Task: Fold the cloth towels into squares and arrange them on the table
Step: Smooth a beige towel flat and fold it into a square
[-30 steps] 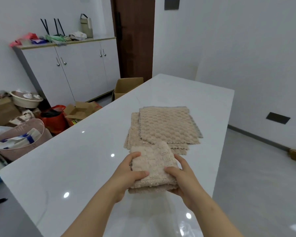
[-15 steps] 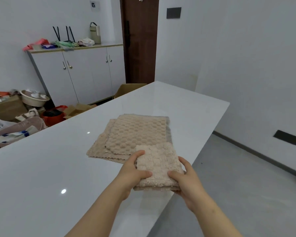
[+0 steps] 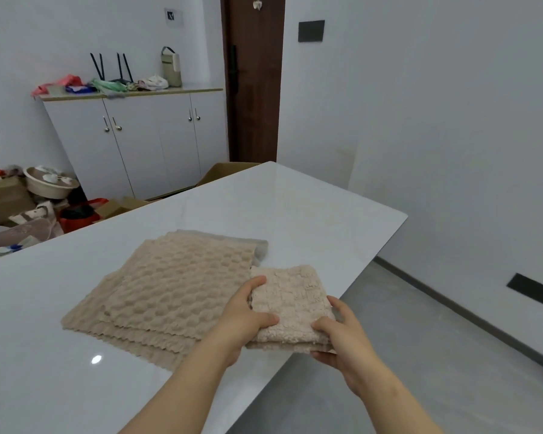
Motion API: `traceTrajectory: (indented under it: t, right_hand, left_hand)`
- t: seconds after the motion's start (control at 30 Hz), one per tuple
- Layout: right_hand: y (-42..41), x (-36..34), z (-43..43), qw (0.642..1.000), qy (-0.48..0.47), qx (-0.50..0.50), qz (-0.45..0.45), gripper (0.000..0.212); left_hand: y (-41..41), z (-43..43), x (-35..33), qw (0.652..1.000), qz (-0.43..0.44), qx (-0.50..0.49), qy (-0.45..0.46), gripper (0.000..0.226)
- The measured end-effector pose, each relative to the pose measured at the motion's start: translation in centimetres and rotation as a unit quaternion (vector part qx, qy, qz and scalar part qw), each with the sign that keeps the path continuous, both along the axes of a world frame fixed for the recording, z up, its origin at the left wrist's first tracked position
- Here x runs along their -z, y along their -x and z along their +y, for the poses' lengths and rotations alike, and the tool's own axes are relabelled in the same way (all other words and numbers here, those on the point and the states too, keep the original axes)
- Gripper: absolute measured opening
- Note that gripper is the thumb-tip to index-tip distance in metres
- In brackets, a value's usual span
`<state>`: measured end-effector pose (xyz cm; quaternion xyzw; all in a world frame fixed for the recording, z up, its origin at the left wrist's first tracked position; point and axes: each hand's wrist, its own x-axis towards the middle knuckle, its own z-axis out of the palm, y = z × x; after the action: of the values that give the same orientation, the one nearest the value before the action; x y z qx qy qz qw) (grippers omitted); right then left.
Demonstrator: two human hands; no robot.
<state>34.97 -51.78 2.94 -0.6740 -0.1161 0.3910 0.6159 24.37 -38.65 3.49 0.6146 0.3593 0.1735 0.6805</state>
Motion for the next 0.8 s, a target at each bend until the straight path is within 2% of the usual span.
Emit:
traceTrajectory:
  t: [0.3, 0.57, 0.7, 0.8]
  right_hand:
    - [-15.8, 0.7, 5.0, 0.999, 0.015, 0.013, -0.03, 0.043]
    - [-27.7, 2.0, 7.4, 0.998, 0.015, 0.032, -0.044, 0.042]
    - [-33.3, 2.8, 7.8, 0.999, 0.014, 0.005, -0.047, 0.06]
    - [-36.2, 3.6, 7.9, 0.997, 0.046, -0.032, -0.061, 0.068]
  left_hand:
    - [-15.5, 4.5, -0.1, 0.999, 0.028, -0.01, 0.012, 0.044]
    - [-27.1, 6.5, 1.1, 0.999, 0.04, 0.009, -0.013, 0.05]
    - [-31.9, 6.1, 1.9, 0.998, 0.057, 0.019, 0.036, 0.066]
    - [-34.0, 5.4, 2.7, 0.994, 0.105, 0.0, -0.016, 0.063]
